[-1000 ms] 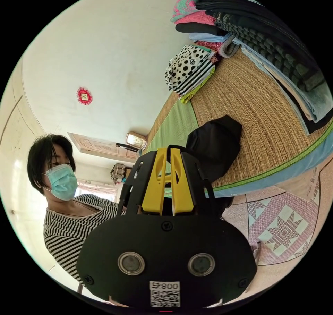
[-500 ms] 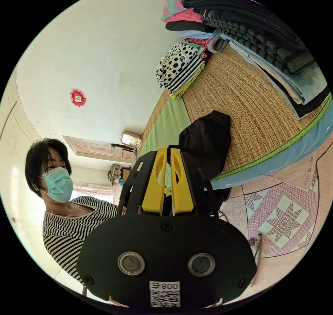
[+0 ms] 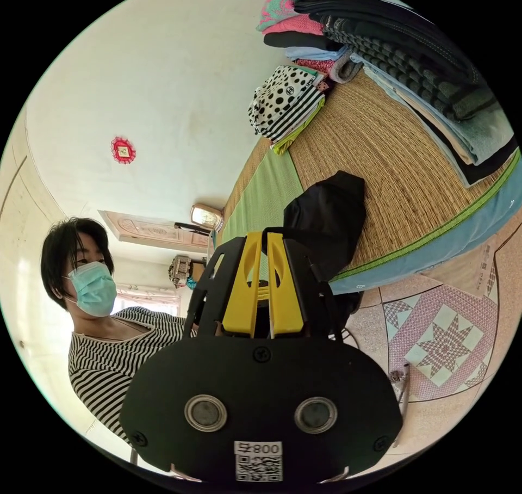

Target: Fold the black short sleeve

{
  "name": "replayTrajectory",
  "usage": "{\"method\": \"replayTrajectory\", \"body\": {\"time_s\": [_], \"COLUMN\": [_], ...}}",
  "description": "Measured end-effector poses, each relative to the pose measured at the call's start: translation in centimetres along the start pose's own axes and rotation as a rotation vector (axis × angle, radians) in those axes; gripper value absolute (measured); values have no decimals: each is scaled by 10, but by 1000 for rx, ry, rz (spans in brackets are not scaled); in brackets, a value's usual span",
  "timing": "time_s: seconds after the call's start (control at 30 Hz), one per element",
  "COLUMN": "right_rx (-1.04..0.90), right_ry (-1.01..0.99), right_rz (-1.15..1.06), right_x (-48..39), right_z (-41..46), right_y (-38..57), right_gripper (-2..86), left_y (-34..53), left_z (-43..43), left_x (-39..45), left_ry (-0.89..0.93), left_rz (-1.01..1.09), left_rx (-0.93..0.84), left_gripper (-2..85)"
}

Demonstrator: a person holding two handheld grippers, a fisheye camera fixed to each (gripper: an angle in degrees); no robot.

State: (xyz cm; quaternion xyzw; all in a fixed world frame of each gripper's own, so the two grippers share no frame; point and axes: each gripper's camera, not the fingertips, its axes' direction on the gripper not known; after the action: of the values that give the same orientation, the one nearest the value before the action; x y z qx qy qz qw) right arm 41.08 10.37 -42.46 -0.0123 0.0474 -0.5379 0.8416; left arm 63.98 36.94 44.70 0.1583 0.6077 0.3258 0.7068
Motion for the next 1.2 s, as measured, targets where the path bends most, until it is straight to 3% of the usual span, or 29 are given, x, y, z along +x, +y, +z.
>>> {"method": "replayTrajectory", "body": {"time_s": [0.2,0.6,0.83,1.0,1.2], "right_rx": [6,-52,-62,-73,-48], "right_ry": [-14,-11,-16,-13,-11], "right_rz": [-29,-46,-32,-15,-8], "right_x": [-7,-14,-10,-5,-3], "right_z": [-6,7,9,15,8], "right_y": [-3,7,9,5,3], "right_gripper": [16,16,16,16,15], "left_y": [-4,-66,-106,-124,-104], "left_z": [-52,0,40,79,63], "left_x": [-32,-62,-95,-111,-128], "left_ry": [-65,-160,-9,177,246], "left_rz": [-92,100,171,162,31], "left_rx": [194,90,21,-48,59], "left_gripper": [31,97,122,71,27]}}
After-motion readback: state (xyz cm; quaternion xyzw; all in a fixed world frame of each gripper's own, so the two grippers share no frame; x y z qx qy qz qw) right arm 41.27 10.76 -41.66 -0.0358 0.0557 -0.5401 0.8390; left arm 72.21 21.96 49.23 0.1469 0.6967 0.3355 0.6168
